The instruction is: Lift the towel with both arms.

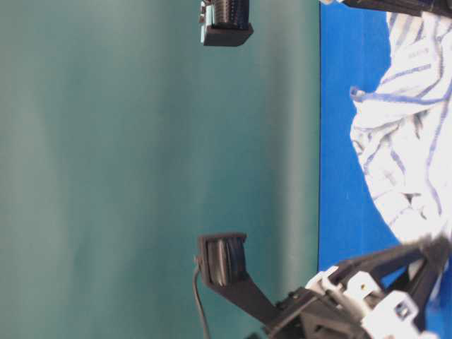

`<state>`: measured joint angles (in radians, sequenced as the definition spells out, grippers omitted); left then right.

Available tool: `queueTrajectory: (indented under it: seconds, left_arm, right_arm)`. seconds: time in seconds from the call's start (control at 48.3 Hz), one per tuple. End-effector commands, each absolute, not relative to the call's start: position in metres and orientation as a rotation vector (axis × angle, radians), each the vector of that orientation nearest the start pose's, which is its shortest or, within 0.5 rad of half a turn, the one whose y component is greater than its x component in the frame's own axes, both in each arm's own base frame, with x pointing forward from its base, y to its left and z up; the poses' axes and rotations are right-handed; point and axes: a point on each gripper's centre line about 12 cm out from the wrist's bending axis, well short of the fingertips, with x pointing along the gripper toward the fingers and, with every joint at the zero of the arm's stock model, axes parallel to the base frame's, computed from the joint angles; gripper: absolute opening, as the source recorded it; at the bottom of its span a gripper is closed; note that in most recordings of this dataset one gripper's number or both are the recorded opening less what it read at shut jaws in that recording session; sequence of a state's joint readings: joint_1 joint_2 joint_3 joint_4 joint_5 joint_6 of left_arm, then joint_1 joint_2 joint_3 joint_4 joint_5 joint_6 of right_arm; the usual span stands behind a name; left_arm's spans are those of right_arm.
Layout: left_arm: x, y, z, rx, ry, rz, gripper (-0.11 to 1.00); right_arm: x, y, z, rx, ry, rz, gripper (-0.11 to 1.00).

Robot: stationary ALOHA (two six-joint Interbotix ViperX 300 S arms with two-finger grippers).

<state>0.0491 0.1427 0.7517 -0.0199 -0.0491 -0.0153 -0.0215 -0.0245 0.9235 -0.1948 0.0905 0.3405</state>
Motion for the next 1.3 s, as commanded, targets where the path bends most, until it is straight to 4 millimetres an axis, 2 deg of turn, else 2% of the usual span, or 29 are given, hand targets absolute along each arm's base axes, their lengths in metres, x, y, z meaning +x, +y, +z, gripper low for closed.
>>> queueTrajectory:
  seconds: [0.0, 0.166, 0.372, 0.579, 0.786, 0.91, 1.076, 1.283]
  left_arm:
    - [0.368, 0.021, 0.126, -0.061, 0.789, 0.071, 0.04]
    - [0.357, 0.021, 0.186, -0.061, 0.724, 0.069, 0.04]
    - [0.341, 0.020, 0.255, -0.063, 0.620, 0.067, 0.04]
    - [0.323, 0.018, 0.316, -0.059, 0.542, 0.062, 0.04]
    - [0.304, 0.021, 0.373, -0.055, 0.477, 0.072, 0.04]
    - [0.293, 0.023, 0.405, -0.054, 0.449, 0.077, 0.04]
    - [0.283, 0.022, 0.435, -0.047, 0.416, 0.076, 0.04]
    - [0.274, 0.021, 0.451, -0.043, 0.388, 0.074, 0.04]
  right_arm:
    - [0.310, -0.008, 0.117, 0.143, 0.922, -0.107, 0.05]
    - [0.314, -0.010, 0.169, 0.140, 0.835, -0.120, 0.05]
    - [0.317, -0.014, 0.247, 0.130, 0.735, -0.146, 0.05]
    - [0.317, -0.020, 0.320, 0.098, 0.663, -0.173, 0.05]
    - [0.319, -0.029, 0.384, 0.019, 0.596, -0.205, 0.05]
    - [0.320, -0.030, 0.412, -0.003, 0.554, -0.208, 0.05]
    - [0.319, -0.030, 0.447, -0.036, 0.480, -0.202, 0.05]
    - [0.317, -0.030, 0.471, -0.053, 0.422, -0.197, 0.05]
